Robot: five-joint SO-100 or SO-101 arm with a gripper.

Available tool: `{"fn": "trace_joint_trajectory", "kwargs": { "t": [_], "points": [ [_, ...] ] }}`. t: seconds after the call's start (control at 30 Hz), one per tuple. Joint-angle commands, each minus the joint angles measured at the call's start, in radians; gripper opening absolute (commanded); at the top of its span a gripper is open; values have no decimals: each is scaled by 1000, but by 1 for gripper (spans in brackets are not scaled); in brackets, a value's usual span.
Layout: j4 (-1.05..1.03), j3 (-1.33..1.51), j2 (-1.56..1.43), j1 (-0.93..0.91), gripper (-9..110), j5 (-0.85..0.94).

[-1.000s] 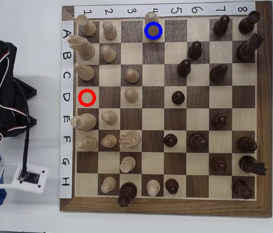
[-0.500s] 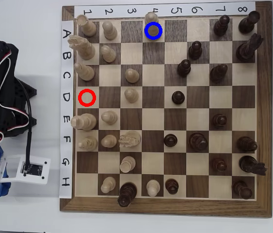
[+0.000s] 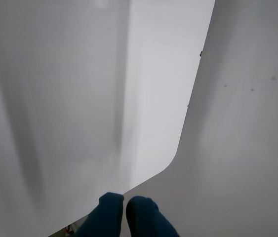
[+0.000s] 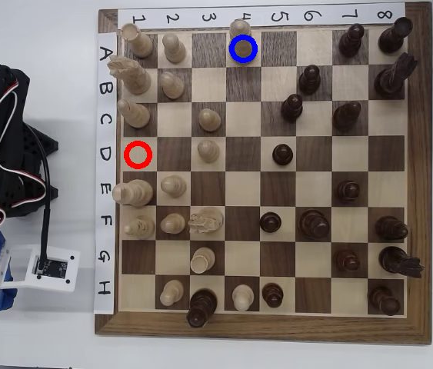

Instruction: Move the piece to destination

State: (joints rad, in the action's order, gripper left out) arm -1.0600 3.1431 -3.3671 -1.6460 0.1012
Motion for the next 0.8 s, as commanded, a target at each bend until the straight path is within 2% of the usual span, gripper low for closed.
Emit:
{"fn": "trace_joint_trajectory", "kwargs": {
  "t": [0.0, 0.77],
  "points": [
    [-5, -11, -58, -20, 0, 26],
    [-32, -15, -60, 8, 0, 46]
  ]
}}
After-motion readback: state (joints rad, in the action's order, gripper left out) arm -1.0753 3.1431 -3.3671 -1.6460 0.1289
